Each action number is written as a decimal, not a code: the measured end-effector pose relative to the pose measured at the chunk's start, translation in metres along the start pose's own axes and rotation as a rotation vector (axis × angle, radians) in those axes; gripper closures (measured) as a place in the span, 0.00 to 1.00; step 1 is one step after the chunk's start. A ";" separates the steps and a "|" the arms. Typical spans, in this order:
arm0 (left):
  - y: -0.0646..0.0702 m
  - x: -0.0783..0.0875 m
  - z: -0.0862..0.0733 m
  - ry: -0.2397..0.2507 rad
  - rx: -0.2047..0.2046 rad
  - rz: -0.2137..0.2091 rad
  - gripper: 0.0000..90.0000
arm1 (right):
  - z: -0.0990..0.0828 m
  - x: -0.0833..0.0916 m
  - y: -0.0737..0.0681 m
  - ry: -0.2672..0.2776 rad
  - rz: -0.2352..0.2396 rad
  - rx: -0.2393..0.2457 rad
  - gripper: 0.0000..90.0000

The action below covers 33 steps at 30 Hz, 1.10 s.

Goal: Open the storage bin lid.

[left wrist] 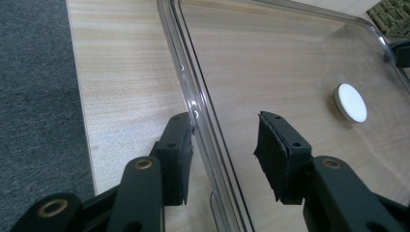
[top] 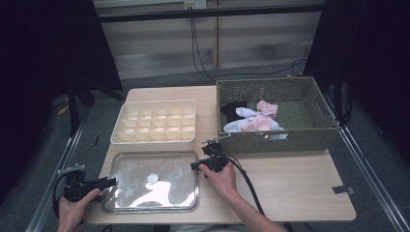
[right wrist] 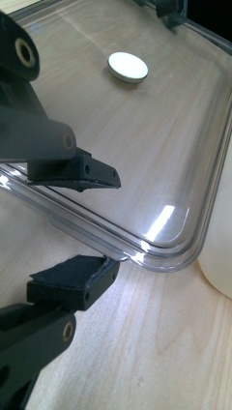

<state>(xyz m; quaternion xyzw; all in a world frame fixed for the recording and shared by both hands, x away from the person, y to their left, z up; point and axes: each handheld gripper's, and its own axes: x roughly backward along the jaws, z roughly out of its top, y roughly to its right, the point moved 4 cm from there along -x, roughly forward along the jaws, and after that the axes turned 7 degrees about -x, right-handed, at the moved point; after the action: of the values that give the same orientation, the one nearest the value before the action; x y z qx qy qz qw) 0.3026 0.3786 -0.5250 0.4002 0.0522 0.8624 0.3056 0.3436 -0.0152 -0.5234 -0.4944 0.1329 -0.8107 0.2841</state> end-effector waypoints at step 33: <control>0.042 0.010 0.022 0.077 -0.114 0.004 0.37 | 0.006 0.020 0.008 0.100 0.093 0.089 0.50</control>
<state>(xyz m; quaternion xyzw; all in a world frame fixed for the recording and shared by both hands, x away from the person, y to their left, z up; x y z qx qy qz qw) 0.2931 0.3475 -0.4899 0.3487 0.0139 0.8794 0.3238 0.3446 -0.0335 -0.5100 -0.4336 0.1336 -0.8254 0.3360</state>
